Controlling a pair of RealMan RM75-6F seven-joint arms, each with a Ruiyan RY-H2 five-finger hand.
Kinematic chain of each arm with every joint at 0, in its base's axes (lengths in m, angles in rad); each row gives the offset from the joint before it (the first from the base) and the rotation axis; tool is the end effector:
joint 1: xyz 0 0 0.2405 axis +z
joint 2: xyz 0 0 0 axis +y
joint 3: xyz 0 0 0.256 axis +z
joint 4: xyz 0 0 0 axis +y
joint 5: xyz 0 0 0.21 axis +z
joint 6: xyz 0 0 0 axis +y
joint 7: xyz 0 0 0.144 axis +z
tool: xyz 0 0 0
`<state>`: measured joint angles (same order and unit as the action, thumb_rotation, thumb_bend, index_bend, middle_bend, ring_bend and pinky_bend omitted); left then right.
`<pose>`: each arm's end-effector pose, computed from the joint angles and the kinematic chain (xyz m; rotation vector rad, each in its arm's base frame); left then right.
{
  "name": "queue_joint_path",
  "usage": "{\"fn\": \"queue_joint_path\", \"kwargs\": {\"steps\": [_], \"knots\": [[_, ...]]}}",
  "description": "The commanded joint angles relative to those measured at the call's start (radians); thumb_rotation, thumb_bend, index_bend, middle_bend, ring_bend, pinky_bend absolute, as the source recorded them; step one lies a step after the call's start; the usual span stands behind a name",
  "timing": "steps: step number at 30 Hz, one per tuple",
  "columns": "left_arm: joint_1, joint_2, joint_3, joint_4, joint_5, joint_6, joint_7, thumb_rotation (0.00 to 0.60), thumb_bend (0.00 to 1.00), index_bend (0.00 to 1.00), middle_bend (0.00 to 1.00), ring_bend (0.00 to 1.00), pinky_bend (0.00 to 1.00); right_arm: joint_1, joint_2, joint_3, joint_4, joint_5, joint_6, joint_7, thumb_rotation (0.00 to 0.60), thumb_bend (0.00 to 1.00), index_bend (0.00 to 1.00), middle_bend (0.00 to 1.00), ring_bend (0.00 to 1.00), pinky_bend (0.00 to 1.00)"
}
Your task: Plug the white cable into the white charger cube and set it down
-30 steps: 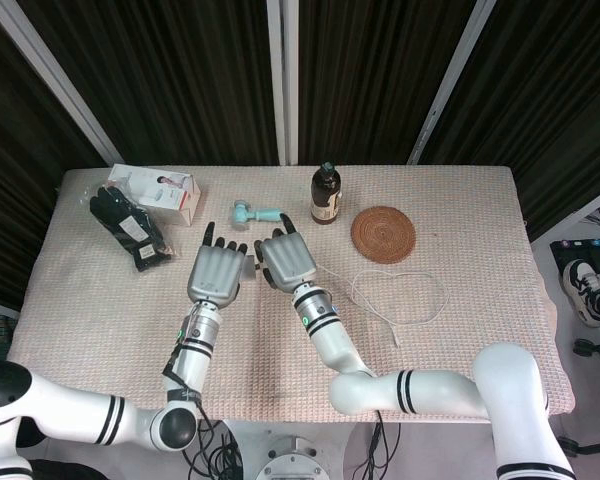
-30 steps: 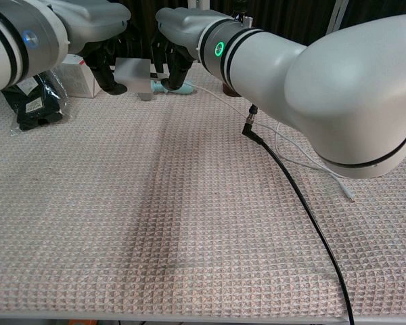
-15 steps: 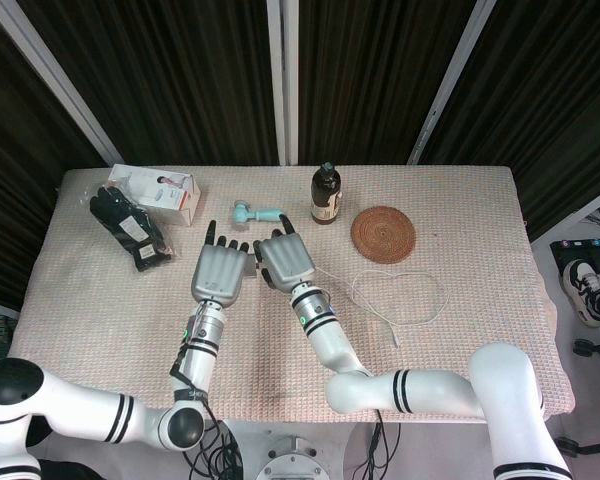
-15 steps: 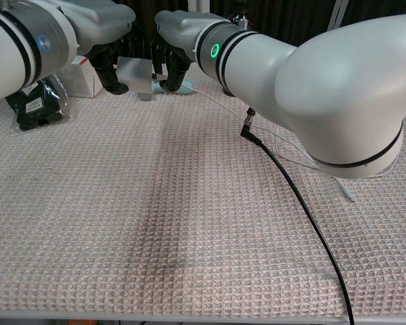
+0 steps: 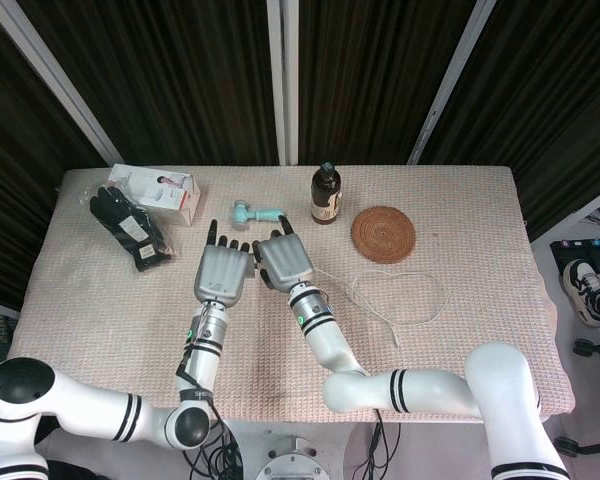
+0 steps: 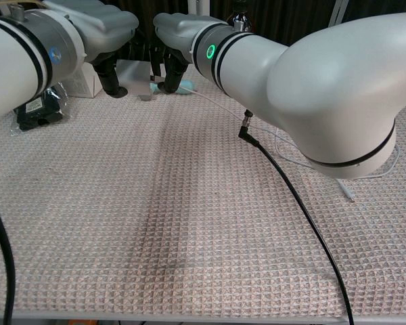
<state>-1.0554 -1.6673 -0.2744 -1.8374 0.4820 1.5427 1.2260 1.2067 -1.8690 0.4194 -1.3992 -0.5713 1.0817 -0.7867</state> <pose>-0.0357 0.3253 -0.0026 -1.6979 -0.6431 -0.5774 0.0381 -0.3682 -0.0757 1.8403 -0.9299 0.9906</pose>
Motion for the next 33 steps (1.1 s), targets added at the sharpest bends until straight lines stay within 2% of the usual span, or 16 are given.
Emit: {"fn": "queue_joint_path", "kwargs": {"steps": [1,11,33], "knots": [[-0.001,-0.005,0.007,0.009,0.005,0.001,0.007,0.6,0.35,0.43,0.46,0.26,0.05,0.003,0.001,0.0,0.002,0.009,0.0,-0.006,0.6,0.37,0.64,0.54,0.3,0.05],[-0.004,-0.036,0.037,0.054,0.036,0.007,0.041,0.6,0.35,0.43,0.46,0.26,0.05,0.02,0.004,0.01,-0.001,0.056,0.003,-0.035,0.6,0.37,0.64,0.53,0.3,0.05],[0.006,-0.058,0.007,0.076,0.029,-0.005,0.054,0.6,0.34,0.43,0.46,0.26,0.05,0.034,-0.02,0.011,0.021,0.083,0.009,-0.029,0.6,0.37,0.62,0.53,0.3,0.03]]}}
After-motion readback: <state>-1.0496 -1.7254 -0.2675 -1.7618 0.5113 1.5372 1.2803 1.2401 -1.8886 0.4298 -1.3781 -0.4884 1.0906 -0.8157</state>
